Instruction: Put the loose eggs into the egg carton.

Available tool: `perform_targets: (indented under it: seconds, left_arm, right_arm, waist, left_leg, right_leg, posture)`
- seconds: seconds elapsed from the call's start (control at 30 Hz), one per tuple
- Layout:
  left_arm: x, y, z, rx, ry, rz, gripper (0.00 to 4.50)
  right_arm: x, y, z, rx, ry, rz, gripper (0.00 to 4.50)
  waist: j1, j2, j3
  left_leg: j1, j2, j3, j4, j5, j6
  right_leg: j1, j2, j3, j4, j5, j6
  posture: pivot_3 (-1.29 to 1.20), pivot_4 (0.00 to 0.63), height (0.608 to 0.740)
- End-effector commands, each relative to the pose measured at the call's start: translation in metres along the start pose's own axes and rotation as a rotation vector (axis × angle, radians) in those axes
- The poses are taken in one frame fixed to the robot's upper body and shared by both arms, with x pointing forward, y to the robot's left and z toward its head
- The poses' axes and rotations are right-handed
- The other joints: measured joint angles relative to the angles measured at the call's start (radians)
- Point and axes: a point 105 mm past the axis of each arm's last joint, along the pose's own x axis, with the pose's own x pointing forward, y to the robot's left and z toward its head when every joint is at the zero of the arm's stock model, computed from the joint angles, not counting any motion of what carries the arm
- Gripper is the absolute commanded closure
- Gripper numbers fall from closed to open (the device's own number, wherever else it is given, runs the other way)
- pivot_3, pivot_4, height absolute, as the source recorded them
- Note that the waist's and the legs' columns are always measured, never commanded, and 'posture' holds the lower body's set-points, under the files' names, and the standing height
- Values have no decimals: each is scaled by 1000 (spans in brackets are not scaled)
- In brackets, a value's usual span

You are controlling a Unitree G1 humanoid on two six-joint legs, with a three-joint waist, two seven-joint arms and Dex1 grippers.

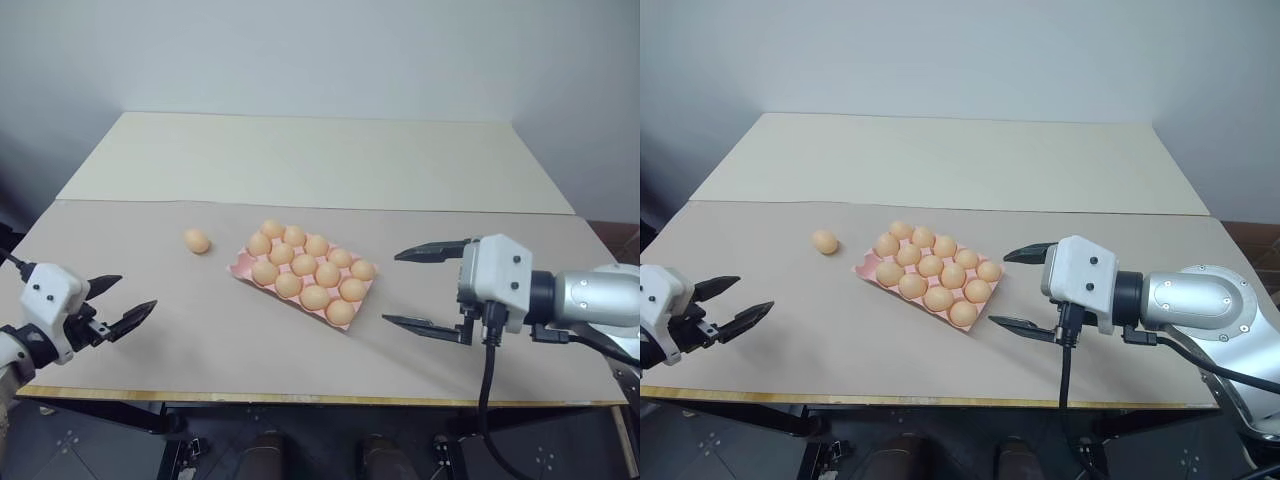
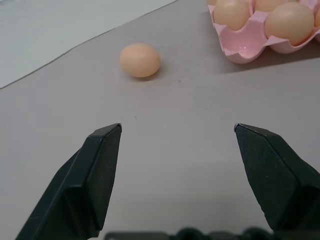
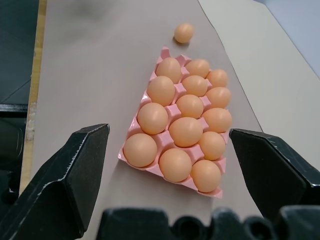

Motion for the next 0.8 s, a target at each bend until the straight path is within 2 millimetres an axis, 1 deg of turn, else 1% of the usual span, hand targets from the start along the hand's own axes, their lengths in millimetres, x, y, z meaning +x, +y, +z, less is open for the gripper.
perform_targets:
  seconds: [0.03,0.13,0.2,0.23,0.27,0.3,0.43,0.67,0.8]
  left_arm:
    - [5,9,7,25,-46,84,589]
    - [17,15,7,-9,-79,125,589]
    - [31,19,13,-42,-126,145,589]
    - [38,21,17,-59,-152,156,242]
    - [46,22,20,-65,-170,166,73]
    - [52,23,22,-63,-185,174,11]
    - [78,30,26,-32,-196,258,11]
    - [113,28,24,-112,-226,246,11]
    - [134,26,21,-111,-217,244,11]
  right_arm:
    - [0,-2,9,-53,-30,-4,0]
    - [0,-2,9,-51,-31,-4,0]
    - [0,-2,9,-50,-32,-4,0]
    - [1,-1,9,-52,-33,-4,0]
    - [1,-1,9,-53,-32,-4,0]
    - [1,-1,9,-53,-32,-5,0]
    - [0,0,9,-52,-22,-6,0]
    - [-3,2,8,-48,-6,-15,0]
    - [-3,3,7,-50,4,-20,0]
  waist:
    - [1,0,0]
    - [3,0,0]
    - [6,0,0]
    - [9,0,0]
    - [10,0,0]
    - [11,0,0]
    - [11,-1,0]
    - [9,-1,-1]
    - [10,-1,-1]
  left_leg:
    - [0,0,0,0,0,0]
    - [0,0,0,0,0,0]
    - [0,-1,0,0,0,0]
    - [0,-1,0,0,0,0]
    - [0,-1,0,0,0,0]
    - [0,-1,0,1,0,0]
    - [-1,-3,0,1,0,0]
    - [-2,-3,0,1,0,0]
    - [-2,-3,0,2,0,0]
  right_leg:
    - [0,0,0,0,0,0]
    - [0,0,0,0,0,0]
    - [0,0,0,0,0,0]
    - [1,0,-1,0,0,0]
    - [0,0,-1,0,0,0]
    - [1,0,-1,0,0,0]
    - [0,0,-1,0,0,0]
    - [-1,1,-1,1,0,0]
    - [0,1,-1,1,0,0]
  posture:
    - [0,150,740]
    - [0,150,740]
    - [0,150,740]
    - [0,150,740]
    - [0,150,740]
    - [0,150,740]
    - [0,150,740]
    - [0,150,740]
    - [0,150,740]
